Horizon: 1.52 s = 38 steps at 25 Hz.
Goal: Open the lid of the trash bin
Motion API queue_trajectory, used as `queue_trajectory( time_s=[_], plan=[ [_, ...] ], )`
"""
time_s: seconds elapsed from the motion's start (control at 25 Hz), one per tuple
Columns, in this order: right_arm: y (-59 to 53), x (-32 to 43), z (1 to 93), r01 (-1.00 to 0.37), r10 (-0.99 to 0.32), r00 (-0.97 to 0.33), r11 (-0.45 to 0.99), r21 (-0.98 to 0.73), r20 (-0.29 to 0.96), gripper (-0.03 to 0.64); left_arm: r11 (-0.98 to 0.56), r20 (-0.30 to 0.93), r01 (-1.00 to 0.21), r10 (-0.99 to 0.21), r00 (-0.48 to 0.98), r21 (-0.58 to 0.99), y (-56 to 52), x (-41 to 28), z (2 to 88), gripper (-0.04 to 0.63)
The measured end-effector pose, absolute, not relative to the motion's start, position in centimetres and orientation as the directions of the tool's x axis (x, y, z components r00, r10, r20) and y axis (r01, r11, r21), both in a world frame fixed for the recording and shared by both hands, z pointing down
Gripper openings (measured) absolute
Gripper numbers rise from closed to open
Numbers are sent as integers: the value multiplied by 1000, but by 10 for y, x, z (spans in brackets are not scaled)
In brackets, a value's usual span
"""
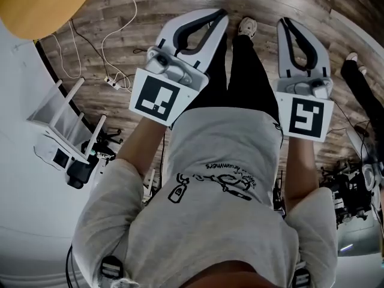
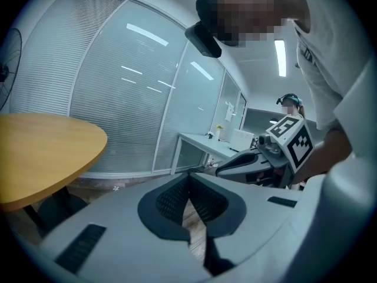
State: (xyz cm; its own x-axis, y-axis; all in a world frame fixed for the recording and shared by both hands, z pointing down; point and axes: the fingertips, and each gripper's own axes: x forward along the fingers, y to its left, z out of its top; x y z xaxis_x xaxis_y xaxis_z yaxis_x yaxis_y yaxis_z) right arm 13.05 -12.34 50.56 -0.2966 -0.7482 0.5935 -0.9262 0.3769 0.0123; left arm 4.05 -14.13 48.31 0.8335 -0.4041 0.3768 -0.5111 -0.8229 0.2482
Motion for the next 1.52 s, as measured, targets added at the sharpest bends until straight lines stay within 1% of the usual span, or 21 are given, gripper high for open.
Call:
queue_trajectory(
  time_s=[0.48, 0.92, 1.32, 1.52],
  plan=[
    [-129, 121, 618, -892, -663, -284, 448, 64, 693, 19, -813, 448, -519, -373, 813, 264, -154, 45, 575, 17],
    [-136, 113, 732, -853, -617, -254, 506, 128, 745, 35, -802, 509, -532, -349, 787, 272, -166, 45, 663, 15],
    [-138, 106, 829, -756, -539, -227, 623, 203, 811, 48, -819, 501, -508, -332, 799, 267, -174, 59, 727, 17],
    [-134, 108, 878, -680, -481, -207, 697, 229, 852, 57, -824, 535, -495, -295, 792, 278, -170, 62, 771, 17]
  ],
)
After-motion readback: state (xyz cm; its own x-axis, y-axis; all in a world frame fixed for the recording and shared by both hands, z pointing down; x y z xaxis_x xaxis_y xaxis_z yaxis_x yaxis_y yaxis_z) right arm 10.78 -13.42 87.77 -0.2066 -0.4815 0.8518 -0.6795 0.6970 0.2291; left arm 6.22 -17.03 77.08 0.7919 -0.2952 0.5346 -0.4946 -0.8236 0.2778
